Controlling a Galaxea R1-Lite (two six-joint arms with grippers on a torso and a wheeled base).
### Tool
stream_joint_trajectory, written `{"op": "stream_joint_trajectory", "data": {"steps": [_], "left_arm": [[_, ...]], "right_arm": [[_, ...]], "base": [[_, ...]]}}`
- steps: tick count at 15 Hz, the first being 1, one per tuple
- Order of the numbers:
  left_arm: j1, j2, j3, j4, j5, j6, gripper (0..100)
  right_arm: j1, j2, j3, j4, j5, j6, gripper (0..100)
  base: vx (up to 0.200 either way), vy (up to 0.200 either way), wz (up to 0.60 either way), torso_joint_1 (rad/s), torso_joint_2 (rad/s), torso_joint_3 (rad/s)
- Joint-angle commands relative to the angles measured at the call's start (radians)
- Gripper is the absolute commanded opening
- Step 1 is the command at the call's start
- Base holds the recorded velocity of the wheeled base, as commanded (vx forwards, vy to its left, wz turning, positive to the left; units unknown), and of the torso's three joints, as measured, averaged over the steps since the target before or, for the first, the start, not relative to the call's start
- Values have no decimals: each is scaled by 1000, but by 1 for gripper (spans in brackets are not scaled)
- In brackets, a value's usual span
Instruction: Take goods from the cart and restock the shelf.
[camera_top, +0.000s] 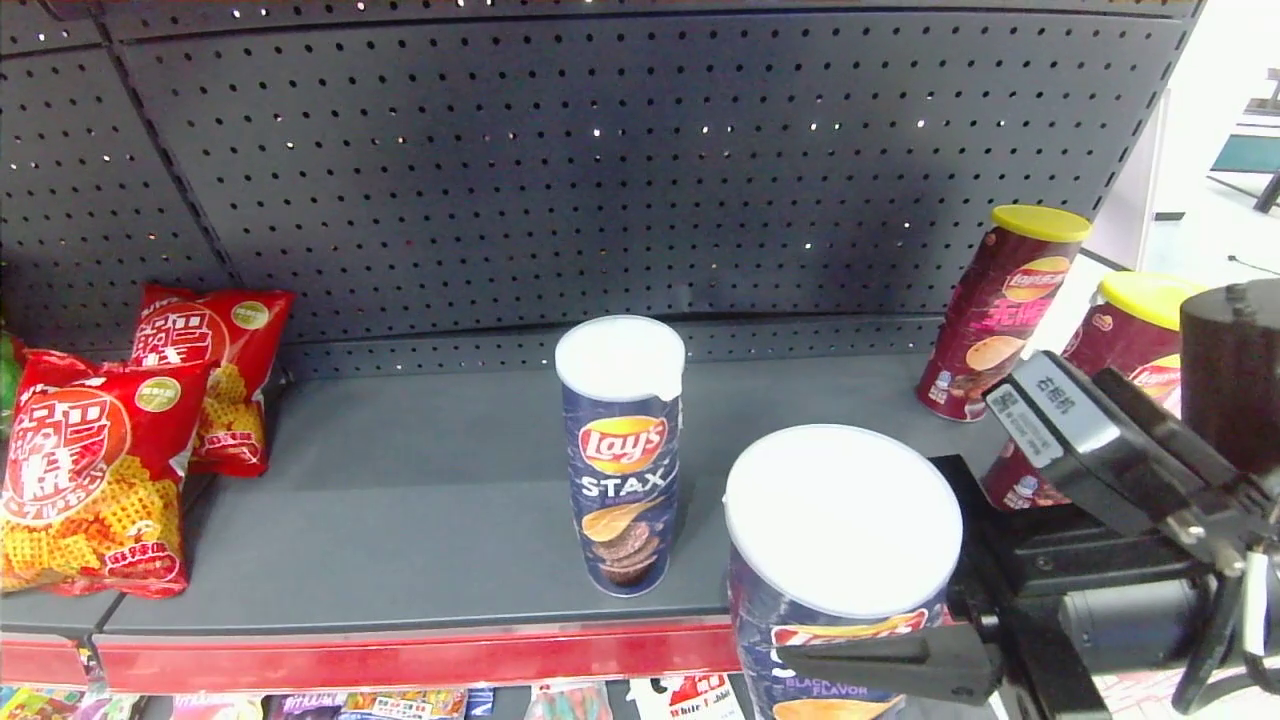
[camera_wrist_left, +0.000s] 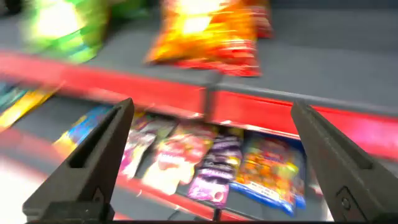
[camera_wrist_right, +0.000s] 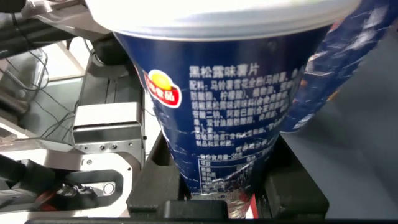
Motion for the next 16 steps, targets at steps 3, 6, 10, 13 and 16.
{"op": "stream_joint_trajectory", "data": {"steps": [3, 6, 10, 13, 16], "left_arm": [[-39, -11, 3, 4, -13, -35, 100], [-39, -11, 3, 4, -13, -32, 100], [-62, -11, 3, 6, -13, -35, 100], [-168, 1, 0, 12, -12, -30, 100], [-317, 116, 3, 7, -12, -33, 100]], "right_arm": [[0, -11, 3, 0, -5, 0, 0], [0, -6, -4, 0, -5, 0, 0], [-13, -13, 1, -1, -5, 15, 0], [-15, -16, -2, -1, -5, 17, 0], [-35, -25, 3, 0, -3, 18, 0]], "base": [[0, 0, 0, 0, 0, 0], [0, 0, 0, 0, 0, 0], [0, 0, 0, 0, 0, 0], [0, 0, 0, 0, 0, 0], [0, 0, 0, 0, 0, 0]]}}
